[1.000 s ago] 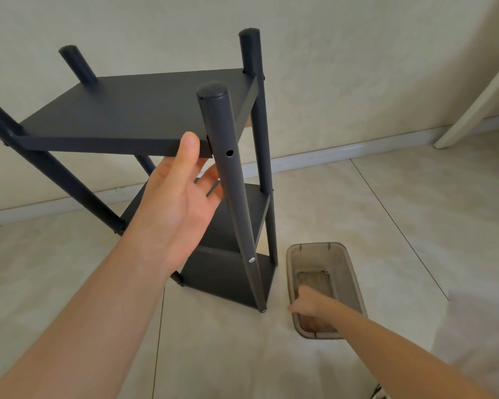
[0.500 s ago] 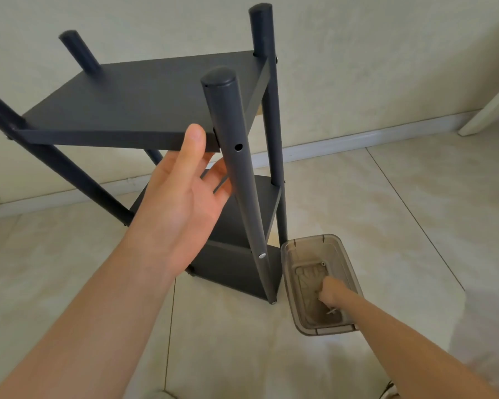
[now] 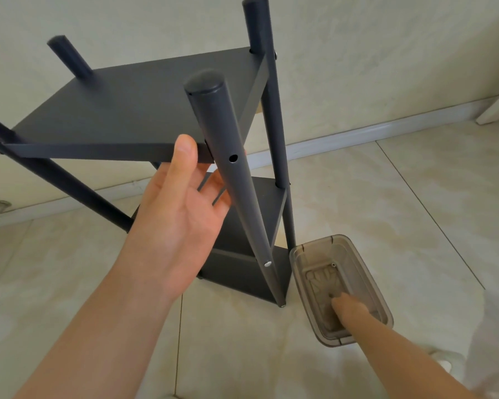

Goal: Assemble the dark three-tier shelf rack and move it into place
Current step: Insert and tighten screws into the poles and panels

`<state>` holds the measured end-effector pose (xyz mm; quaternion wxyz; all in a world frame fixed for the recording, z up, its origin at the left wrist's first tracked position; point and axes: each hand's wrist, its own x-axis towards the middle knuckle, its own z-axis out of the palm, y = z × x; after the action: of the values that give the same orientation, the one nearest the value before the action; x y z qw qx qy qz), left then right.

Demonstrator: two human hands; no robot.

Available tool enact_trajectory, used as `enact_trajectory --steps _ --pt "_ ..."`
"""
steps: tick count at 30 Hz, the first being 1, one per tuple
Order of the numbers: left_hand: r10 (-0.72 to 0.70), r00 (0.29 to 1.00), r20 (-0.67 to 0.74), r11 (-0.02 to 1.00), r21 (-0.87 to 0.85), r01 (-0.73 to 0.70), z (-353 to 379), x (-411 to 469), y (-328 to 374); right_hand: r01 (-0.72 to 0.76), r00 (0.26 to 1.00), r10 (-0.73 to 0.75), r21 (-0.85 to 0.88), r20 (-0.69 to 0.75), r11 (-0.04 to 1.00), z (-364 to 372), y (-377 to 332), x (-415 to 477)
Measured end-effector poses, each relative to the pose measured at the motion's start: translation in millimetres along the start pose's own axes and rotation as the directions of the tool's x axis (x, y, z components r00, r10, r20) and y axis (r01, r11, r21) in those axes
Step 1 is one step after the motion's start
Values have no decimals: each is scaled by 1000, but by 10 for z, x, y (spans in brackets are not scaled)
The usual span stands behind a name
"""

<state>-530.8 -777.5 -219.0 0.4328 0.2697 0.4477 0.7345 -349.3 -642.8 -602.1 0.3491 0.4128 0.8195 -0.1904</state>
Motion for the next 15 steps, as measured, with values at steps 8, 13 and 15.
enact_trajectory --steps 8,13,15 --pt "-5 1000 11 1000 1 4 -4 6 -7 22 1000 -22 -110 6 994 -50 -19 -39" --pt "-7 1000 -18 1000 -27 7 9 26 -16 11 999 -12 -25 -33 1000 -105 -123 -83" --pt "-7 999 -43 1000 -17 6 26 22 -21 33 996 -32 15 -83 999 -168 -158 -141"
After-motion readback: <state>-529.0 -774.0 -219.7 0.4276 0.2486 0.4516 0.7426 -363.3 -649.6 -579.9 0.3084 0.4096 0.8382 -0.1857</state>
